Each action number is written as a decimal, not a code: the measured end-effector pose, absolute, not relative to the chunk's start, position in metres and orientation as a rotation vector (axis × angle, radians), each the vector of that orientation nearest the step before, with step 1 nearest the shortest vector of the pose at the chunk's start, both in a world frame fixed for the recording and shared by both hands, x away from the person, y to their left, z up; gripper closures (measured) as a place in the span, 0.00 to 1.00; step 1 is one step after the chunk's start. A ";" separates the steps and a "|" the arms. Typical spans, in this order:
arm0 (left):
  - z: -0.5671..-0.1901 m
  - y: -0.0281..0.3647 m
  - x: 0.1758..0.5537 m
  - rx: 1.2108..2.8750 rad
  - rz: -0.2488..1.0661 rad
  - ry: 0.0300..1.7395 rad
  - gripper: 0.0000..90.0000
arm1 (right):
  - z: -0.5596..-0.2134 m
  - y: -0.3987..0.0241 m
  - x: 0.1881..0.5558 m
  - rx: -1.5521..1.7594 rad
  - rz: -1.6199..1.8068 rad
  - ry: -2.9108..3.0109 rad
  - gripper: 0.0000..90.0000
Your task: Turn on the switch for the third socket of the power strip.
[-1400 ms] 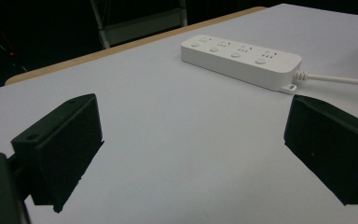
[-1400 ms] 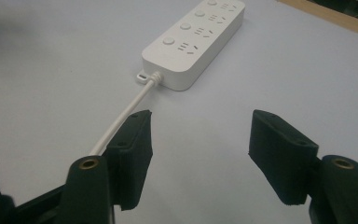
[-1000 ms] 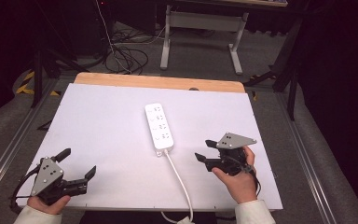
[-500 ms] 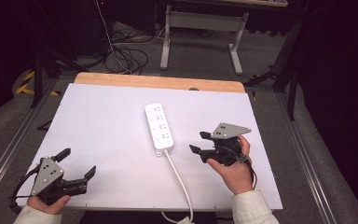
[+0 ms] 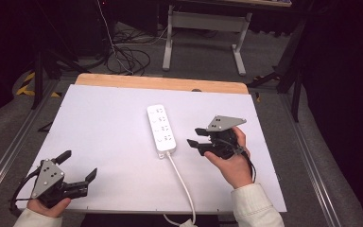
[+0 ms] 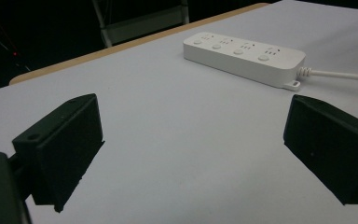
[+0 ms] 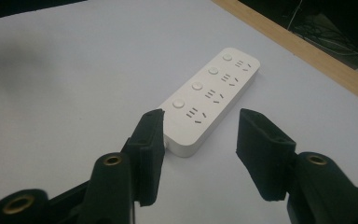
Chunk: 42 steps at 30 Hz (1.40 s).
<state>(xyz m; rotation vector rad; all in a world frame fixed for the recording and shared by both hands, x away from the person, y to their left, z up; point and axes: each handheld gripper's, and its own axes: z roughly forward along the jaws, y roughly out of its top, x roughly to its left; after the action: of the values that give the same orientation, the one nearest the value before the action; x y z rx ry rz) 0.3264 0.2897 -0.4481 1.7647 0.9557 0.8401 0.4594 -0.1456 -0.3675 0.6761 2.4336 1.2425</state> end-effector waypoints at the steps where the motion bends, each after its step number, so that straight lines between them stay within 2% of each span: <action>1: -0.448 0.290 0.326 1.762 0.840 0.957 0.06 | -0.366 -0.144 0.461 0.671 1.241 2.434 0.62; 4: -0.448 0.290 0.325 1.764 0.843 0.959 0.06 | -0.364 -0.138 0.467 0.648 1.232 2.426 0.69; 5: -0.448 0.291 0.325 1.765 0.845 0.959 0.06 | -0.362 -0.134 0.472 0.632 1.240 2.427 0.75; 6: -0.448 0.291 0.324 1.768 0.846 0.959 0.06 | -0.362 -0.134 0.472 0.632 1.240 2.427 0.75; 12: -0.448 0.292 0.323 1.762 0.845 0.966 0.06 | -0.362 -0.122 0.489 0.638 1.266 2.465 0.97; 14: -0.448 0.292 0.323 1.762 0.847 0.967 0.06 | -0.362 -0.117 0.493 0.646 1.279 2.480 1.00; 42: -0.448 0.291 0.324 1.780 0.833 0.956 0.07 | -0.388 -0.066 0.551 0.733 1.281 2.489 1.00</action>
<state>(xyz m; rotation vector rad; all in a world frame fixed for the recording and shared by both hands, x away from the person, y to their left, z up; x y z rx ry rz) 0.3242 0.2910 -0.4485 1.7801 0.9560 0.8328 0.5513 -0.0661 -0.3877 0.7325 2.4892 1.2811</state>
